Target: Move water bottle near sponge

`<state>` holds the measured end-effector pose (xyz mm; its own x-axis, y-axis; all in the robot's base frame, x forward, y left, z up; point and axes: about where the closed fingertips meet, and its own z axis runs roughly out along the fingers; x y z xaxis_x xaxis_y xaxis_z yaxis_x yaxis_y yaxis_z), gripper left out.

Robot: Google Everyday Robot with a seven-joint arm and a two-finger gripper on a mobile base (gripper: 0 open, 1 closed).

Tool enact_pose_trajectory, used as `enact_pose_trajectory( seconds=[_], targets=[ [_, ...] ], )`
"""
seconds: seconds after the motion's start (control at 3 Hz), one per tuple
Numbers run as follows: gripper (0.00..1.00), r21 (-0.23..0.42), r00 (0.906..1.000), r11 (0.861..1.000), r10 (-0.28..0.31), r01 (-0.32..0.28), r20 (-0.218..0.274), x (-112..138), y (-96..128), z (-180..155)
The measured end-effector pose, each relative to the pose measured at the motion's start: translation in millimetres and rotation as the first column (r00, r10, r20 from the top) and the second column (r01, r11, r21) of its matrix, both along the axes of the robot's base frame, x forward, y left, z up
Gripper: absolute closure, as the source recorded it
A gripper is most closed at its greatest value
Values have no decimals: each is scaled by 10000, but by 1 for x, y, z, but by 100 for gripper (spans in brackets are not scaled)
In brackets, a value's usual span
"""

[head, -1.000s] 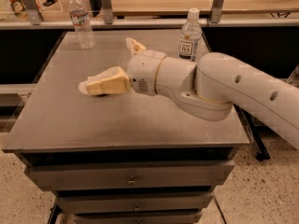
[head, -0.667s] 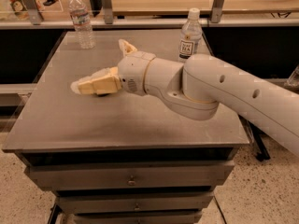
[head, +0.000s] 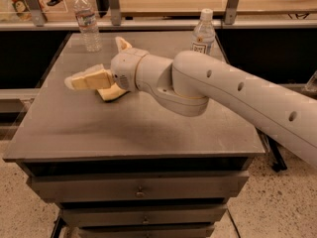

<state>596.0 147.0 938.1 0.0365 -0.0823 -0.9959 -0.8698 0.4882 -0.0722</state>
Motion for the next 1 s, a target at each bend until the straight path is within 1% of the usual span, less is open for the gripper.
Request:
enact_pose_trajectory(
  seconds=[0.33,0.67,1.0],
  targets=[
    [0,-35,9997,9998,-179,178,-162,19,16,-2],
    [0,-109,9969,9984,-558,553,-548,55,47,-6],
    [0,-10,9976,9989,-466,466,-504,57,52,-4]
  ],
)
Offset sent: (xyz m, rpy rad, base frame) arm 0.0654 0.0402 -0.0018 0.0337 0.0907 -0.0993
